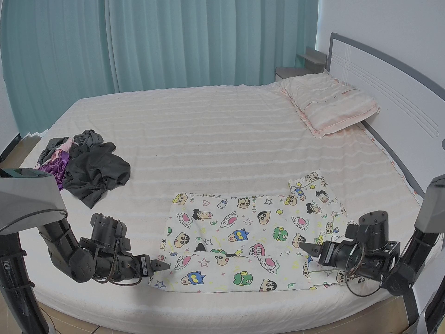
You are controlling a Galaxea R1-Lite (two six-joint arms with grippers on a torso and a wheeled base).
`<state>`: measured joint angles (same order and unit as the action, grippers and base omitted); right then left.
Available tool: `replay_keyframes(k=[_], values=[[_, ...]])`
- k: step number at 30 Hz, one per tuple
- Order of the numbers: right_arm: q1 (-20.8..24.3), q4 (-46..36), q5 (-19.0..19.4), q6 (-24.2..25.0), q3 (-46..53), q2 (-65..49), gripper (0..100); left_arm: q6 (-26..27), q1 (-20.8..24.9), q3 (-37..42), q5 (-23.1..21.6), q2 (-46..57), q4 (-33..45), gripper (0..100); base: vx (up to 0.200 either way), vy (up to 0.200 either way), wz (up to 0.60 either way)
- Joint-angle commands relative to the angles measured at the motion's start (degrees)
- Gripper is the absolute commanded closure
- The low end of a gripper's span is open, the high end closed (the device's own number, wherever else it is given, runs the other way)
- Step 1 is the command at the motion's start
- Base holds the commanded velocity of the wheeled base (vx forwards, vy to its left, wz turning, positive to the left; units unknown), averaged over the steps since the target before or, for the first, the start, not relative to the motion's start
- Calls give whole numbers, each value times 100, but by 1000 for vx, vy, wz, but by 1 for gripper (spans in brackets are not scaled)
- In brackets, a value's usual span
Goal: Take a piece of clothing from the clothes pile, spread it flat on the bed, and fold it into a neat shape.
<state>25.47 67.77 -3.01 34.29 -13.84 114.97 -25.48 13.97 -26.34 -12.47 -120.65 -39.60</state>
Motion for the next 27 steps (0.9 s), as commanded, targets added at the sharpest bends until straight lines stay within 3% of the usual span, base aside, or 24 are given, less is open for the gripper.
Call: replay_keyframes(k=[1,6,11,16,27], values=[[-1606,-326,1268,-599,-14,-467,0,-344,-87,-328,-62,50,-374,0,0,0,0],[-2626,-528,1830,-1285,-119,26,0,-537,44,-653,-62,-495,-532,0,0,0,0],[-3056,-545,1989,-1759,-146,509,0,-546,194,-723,-62,-820,-795,0,0,0,0],[-3285,-545,2182,-2146,-172,922,0,-572,211,-697,-71,-837,-971,0,0,0,0],[-3311,-493,2358,-2383,-137,1203,0,-563,282,-697,-71,-872,-998,0,0,0,0]])
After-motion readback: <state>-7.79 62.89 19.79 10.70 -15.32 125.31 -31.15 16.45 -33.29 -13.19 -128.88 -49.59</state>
